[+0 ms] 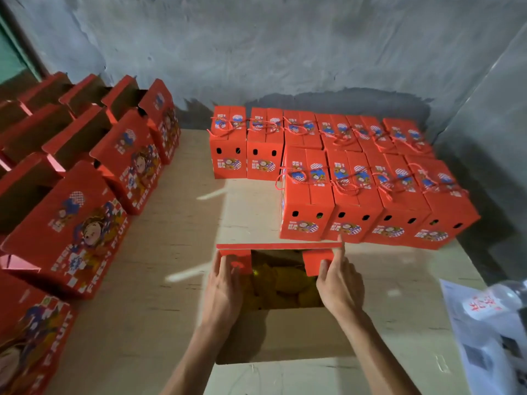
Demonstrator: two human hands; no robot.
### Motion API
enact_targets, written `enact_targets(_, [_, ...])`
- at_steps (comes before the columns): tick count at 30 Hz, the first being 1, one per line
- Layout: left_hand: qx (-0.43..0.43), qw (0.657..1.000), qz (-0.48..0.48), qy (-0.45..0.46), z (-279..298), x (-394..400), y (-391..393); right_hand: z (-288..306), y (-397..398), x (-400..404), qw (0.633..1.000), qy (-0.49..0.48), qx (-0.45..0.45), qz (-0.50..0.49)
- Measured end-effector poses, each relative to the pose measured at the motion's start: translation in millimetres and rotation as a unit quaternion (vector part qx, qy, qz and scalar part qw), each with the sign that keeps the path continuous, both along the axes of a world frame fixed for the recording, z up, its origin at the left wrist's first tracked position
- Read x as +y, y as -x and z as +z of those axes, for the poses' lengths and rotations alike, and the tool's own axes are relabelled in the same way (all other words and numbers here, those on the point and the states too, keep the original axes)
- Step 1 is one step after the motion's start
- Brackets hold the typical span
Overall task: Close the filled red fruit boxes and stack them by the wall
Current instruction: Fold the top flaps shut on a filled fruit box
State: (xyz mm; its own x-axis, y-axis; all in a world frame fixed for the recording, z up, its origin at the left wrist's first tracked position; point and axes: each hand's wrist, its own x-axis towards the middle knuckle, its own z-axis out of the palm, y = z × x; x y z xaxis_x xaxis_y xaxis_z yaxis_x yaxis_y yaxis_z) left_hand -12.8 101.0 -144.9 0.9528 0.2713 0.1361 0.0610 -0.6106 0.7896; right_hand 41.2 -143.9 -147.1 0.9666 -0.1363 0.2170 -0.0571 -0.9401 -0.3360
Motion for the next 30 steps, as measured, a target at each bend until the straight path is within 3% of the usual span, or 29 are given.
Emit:
enact_targets(4, [0.001, 0.999, 0.018, 0.037, -5, 3, -7, -2, -2, -16, 0.998, -0.050, 0.027, 0.025])
enact_targets(8, [-0.037, 0.997, 0.028, 0.068, -3, 10, -1, -4, 8, -20, 0.983, -0.177, 0.016, 0.044])
enact_targets(12, [-0.008, 0.999, -0.018, 0.041, -4, 10, 1, 1, 11, -29, 0.970, -0.219, 0.082, 0.068])
enact_targets(17, [0.017, 0.999, -0.044, 0.014, 4, 4, -4, 5, 11, -33, 0.968, -0.179, 0.146, 0.093])
enact_targets(21, [-0.004, 0.999, -0.039, -0.018, 1, 3, -5, 2, 6, -36, 0.974, -0.152, 0.129, 0.106])
enact_targets(30, [0.047, 0.990, -0.032, -0.132, 4, 3, -9, 8, -10, -44, 0.990, -0.004, 0.080, 0.118])
